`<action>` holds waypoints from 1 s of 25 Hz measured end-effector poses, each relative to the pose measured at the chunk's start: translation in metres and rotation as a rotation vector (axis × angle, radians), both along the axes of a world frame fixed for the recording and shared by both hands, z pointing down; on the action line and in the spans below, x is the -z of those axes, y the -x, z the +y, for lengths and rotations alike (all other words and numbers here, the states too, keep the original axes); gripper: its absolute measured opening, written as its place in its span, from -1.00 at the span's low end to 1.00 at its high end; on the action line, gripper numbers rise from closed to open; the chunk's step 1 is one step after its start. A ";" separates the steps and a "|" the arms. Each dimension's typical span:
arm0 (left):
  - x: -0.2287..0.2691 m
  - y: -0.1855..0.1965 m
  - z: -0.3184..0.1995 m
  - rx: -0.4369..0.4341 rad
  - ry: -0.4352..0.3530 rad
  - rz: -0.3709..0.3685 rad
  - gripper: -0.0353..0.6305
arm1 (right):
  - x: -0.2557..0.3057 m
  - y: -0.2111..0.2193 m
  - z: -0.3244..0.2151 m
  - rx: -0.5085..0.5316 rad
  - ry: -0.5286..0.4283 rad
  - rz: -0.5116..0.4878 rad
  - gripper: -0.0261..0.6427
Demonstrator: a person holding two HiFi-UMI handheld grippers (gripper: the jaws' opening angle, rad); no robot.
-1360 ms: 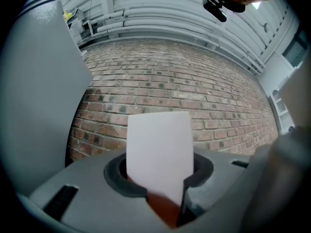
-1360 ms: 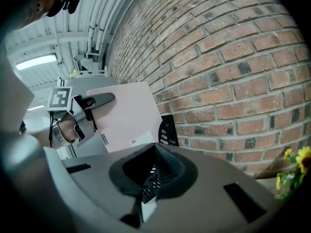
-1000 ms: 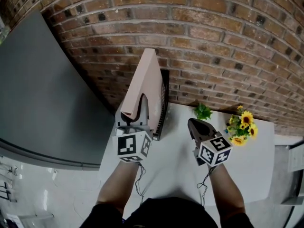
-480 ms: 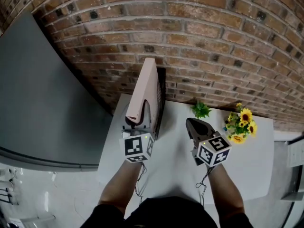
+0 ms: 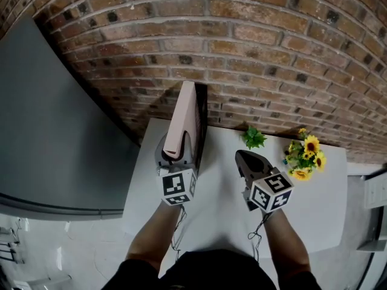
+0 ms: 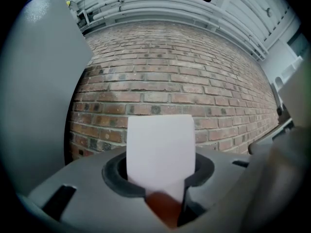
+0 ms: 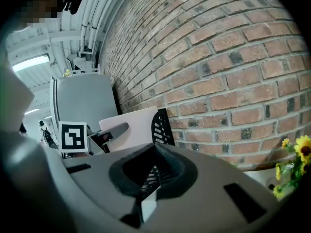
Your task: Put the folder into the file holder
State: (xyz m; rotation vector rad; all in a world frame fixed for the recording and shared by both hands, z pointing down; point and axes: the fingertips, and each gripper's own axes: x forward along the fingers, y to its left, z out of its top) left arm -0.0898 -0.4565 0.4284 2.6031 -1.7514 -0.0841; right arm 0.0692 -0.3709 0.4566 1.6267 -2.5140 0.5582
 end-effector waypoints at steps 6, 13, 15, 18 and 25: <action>-0.004 -0.005 0.001 -0.019 -0.017 -0.016 -0.39 | -0.002 -0.003 0.000 -0.006 0.002 0.001 -0.91; -0.004 -0.011 0.003 -0.043 -0.015 -0.062 -0.32 | 0.000 0.000 0.000 0.001 0.001 -0.004 -0.91; -0.004 -0.012 0.005 -0.051 -0.013 -0.077 -0.29 | 0.001 0.002 0.000 0.004 -0.002 -0.005 -0.91; -0.006 -0.013 0.009 -0.064 -0.010 -0.097 -0.21 | 0.003 0.003 0.001 0.010 -0.006 -0.008 -0.91; 0.010 -0.009 0.023 -0.053 -0.044 -0.106 -0.15 | 0.013 0.007 0.007 0.035 -0.044 -0.018 -0.91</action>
